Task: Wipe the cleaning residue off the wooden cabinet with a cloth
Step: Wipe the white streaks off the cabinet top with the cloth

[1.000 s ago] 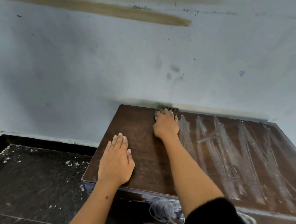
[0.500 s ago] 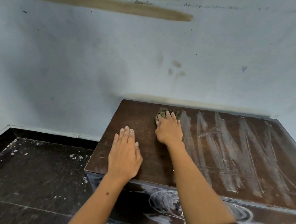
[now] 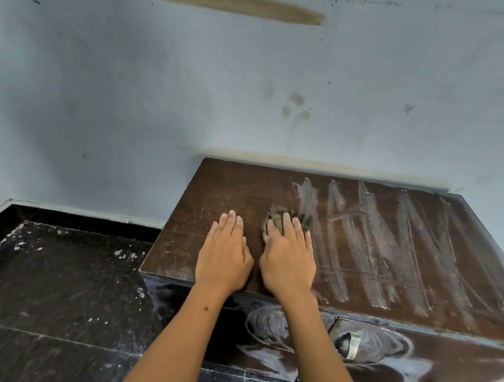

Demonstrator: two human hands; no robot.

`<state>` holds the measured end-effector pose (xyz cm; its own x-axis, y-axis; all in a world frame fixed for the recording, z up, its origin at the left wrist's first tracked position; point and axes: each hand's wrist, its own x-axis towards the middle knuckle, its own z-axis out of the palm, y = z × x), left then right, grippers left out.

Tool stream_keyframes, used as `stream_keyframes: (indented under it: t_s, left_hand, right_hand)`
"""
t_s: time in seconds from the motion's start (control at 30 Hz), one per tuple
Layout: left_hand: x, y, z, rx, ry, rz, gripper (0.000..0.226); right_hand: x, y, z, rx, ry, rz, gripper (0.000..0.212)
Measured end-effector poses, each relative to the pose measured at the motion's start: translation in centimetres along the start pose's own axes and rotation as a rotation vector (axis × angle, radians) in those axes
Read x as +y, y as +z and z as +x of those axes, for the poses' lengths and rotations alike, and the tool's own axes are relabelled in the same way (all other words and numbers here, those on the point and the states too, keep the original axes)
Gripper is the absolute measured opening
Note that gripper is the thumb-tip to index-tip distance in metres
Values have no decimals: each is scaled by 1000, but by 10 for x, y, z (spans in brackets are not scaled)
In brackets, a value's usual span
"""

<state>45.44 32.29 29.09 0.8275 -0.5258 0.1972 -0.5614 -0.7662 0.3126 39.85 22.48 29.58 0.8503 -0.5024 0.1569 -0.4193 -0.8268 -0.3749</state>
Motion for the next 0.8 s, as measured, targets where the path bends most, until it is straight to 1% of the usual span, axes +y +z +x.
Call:
stream_keyframes:
  t_s: [0.1,0.17,0.23,0.33,0.4,0.47,0.6,0.67,0.73,0.8]
  left_hand:
    - [3,-1,-2,-24,4,5,51]
    - [3,-2,-5,-25,5,4,51]
    - [1,-1,-7,-18,2,5,51]
    - [0,2,-6,3,-6,0,51]
    - [-1,4,-2,11,-6,1,52]
    - [-3,4,1,7,-10,6,52]
    - [-1,1,-1,-26,3,21,51]
    - [1,0,-3,-30,12,22,51]
    - [0,1,-5,-29,12,32,51]
    - [-1,3,-6,-21,6,37,52]
  right_hand:
    - [-1,-10,40,-123,-13,-9,45]
    - [-1,-14,44,-159,-26,-13,45]
    - [2,-10,25,-116,-31,-14,45]
    - [8,2,-31,70,-36,-33,45]
    - [7,5,-49,109,-22,-69,45]
    - [3,5,-38,75,-16,-69,46]
    - [-6,-5,9,-70,2,-39,49]
    - [-6,-12,18,-122,-4,-43,50]
    - [-2,-12,4,-108,-12,-43,49]
    - [5,-6,-30,-4,-40,-47,47]
